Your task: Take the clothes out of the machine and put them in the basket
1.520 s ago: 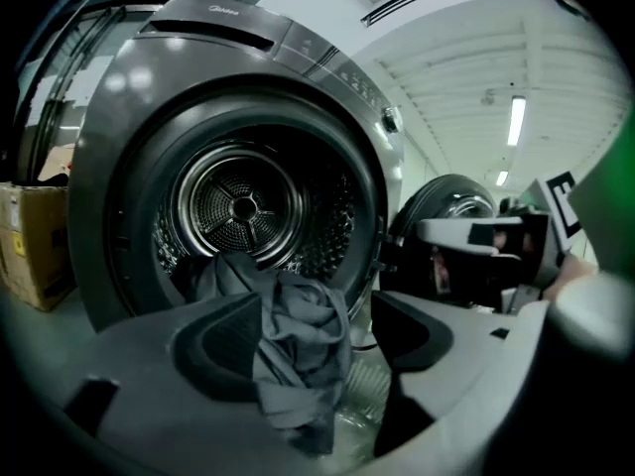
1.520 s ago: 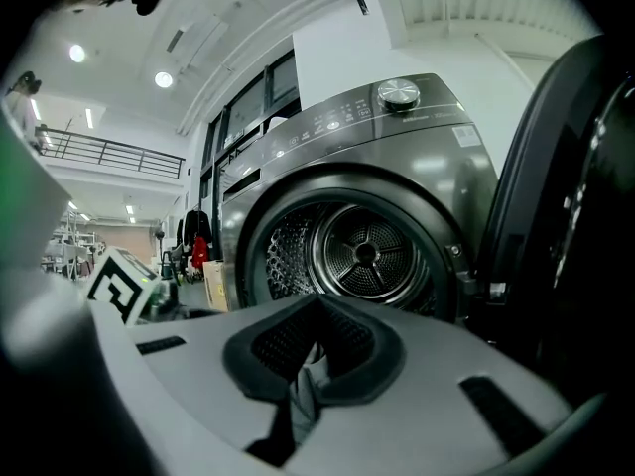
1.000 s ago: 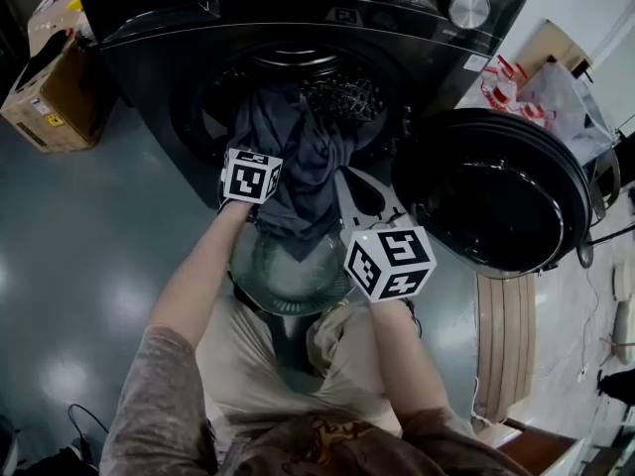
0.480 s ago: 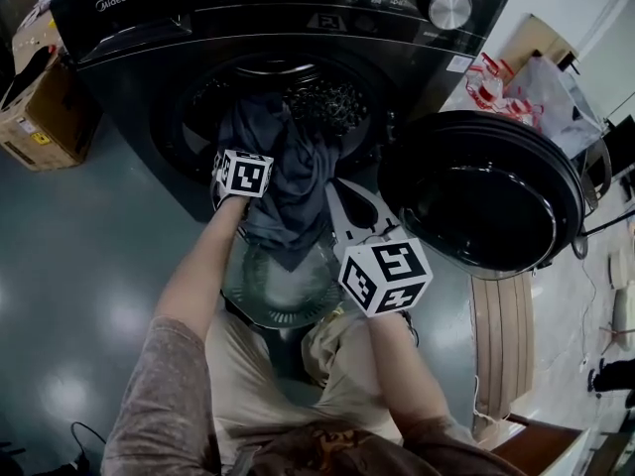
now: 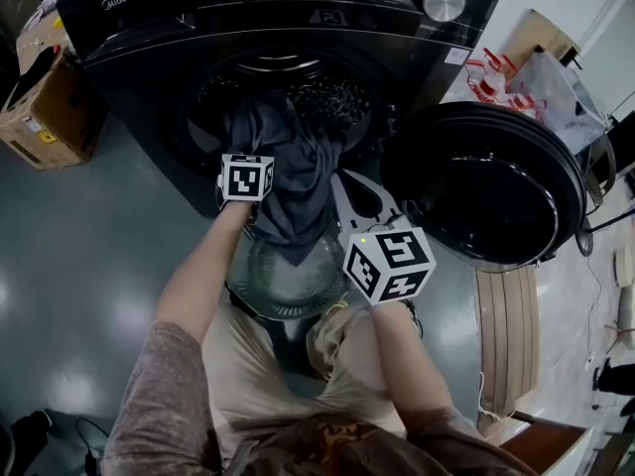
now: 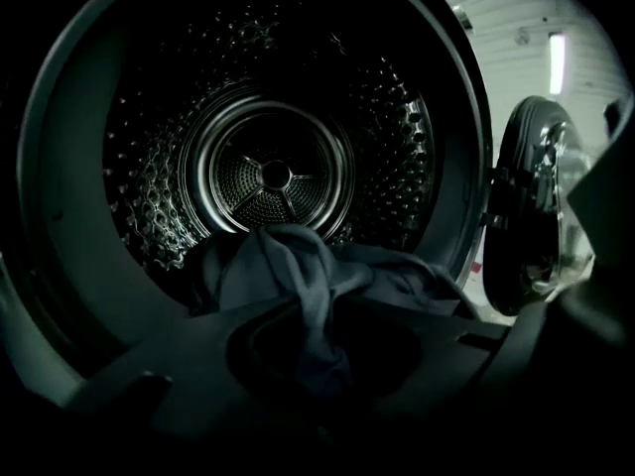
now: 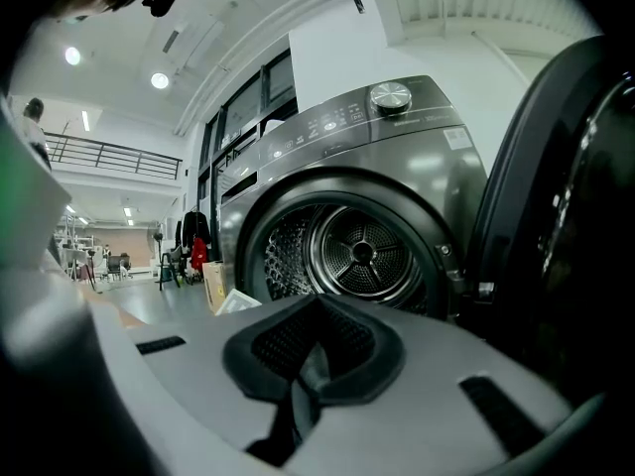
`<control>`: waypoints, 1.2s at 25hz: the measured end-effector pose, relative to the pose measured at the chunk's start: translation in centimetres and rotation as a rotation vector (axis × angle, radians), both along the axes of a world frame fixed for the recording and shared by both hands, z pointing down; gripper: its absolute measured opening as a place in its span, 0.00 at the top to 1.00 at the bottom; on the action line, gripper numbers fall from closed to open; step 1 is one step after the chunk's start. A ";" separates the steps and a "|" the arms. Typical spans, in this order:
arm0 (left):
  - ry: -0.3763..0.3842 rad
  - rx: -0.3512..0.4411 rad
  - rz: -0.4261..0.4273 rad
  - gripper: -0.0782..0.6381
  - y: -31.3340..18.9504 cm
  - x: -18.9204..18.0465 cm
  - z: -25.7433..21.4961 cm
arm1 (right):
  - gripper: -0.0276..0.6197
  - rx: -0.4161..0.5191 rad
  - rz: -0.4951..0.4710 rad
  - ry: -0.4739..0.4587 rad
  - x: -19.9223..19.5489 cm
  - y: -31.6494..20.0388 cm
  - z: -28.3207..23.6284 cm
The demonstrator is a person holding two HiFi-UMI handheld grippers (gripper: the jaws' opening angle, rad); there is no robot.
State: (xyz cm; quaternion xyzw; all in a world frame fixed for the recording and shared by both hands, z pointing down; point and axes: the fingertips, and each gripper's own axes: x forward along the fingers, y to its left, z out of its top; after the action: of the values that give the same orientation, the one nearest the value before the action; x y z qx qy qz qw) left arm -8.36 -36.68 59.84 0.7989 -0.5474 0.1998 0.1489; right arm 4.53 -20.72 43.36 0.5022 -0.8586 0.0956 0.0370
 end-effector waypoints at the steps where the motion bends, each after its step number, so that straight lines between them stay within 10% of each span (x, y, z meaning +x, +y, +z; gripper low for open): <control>1: 0.025 0.004 0.015 0.82 0.8 0.3 -0.5 | 0.96 0.000 0.002 0.000 0.1 -0.1 0.0; 21: 0.205 -0.054 0.307 0.82 21.6 4.2 -4.8 | 0.96 0.001 0.002 0.037 -1.0 -0.4 0.4; 30: 0.211 -0.050 0.311 0.70 22.8 3.9 -5.4 | 0.96 0.002 -0.008 0.026 -1.9 -0.4 0.4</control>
State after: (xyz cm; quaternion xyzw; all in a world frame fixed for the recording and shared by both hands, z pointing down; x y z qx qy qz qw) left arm -4.43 -13.89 54.48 0.8864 -0.3937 0.1489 0.1925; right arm 2.67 -21.09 43.79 0.5002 -0.8601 0.0882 0.0480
